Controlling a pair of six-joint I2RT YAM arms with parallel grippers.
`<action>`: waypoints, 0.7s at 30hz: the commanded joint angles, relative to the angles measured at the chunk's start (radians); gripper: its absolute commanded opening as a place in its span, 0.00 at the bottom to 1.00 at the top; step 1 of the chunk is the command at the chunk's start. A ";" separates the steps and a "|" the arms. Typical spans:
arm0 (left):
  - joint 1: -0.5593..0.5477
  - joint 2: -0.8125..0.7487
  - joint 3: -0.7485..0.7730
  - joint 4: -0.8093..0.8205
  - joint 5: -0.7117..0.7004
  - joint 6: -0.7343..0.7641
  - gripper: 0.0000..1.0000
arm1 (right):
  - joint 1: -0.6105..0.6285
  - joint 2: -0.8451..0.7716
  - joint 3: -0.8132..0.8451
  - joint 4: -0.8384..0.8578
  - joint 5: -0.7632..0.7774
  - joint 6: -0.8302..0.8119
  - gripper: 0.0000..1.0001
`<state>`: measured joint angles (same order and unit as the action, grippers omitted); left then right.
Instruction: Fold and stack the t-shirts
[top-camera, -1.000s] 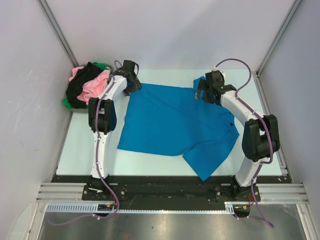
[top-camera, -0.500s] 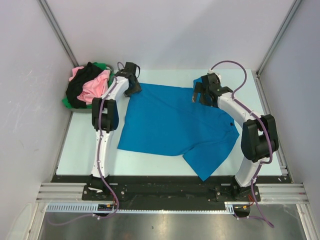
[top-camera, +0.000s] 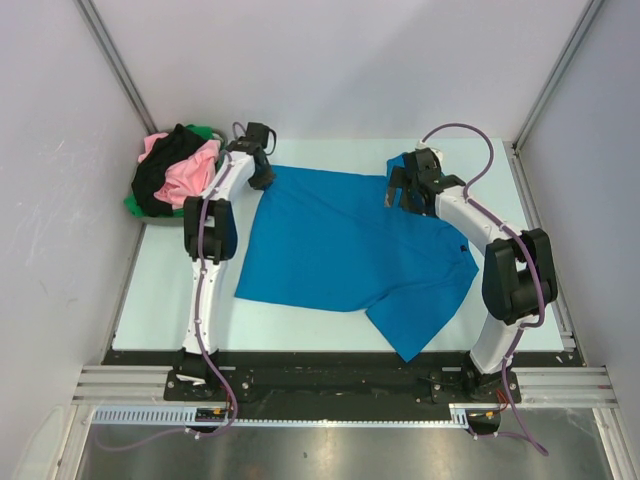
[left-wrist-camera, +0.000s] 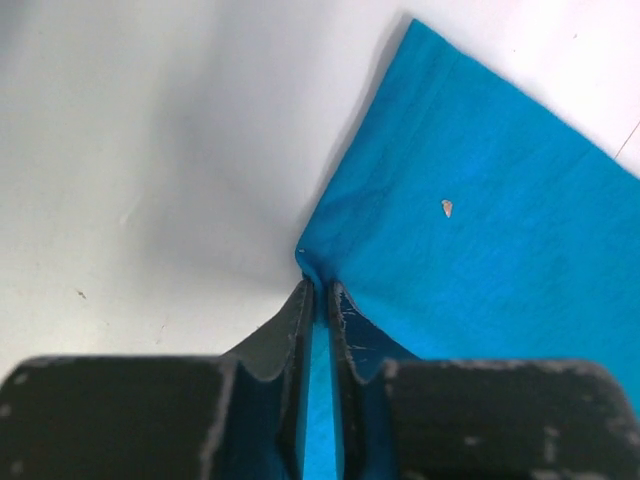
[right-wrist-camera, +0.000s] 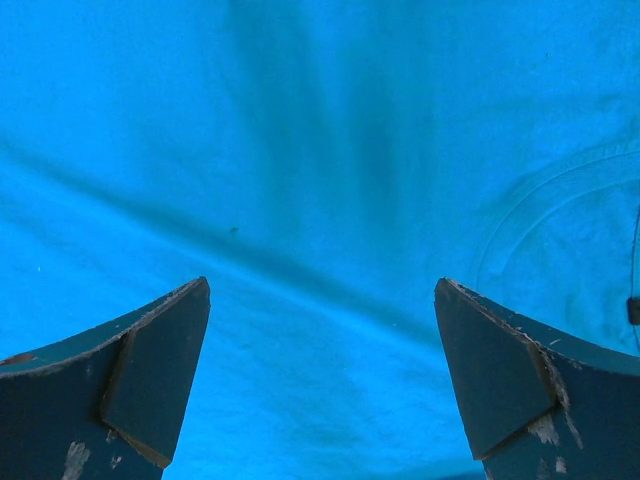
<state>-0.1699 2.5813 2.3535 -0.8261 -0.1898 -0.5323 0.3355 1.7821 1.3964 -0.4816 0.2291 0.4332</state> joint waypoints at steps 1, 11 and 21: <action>0.013 0.033 -0.009 -0.050 0.026 0.000 0.10 | 0.005 -0.015 -0.007 0.011 0.029 0.002 1.00; 0.058 -0.029 -0.086 -0.042 0.029 -0.023 0.00 | 0.005 -0.030 -0.007 0.005 0.033 0.007 1.00; 0.116 -0.082 -0.180 -0.015 0.026 -0.017 0.00 | 0.005 -0.038 -0.008 -0.003 0.038 -0.002 1.00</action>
<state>-0.1062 2.5130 2.2261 -0.7712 -0.1234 -0.5533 0.3370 1.7821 1.3891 -0.4843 0.2466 0.4339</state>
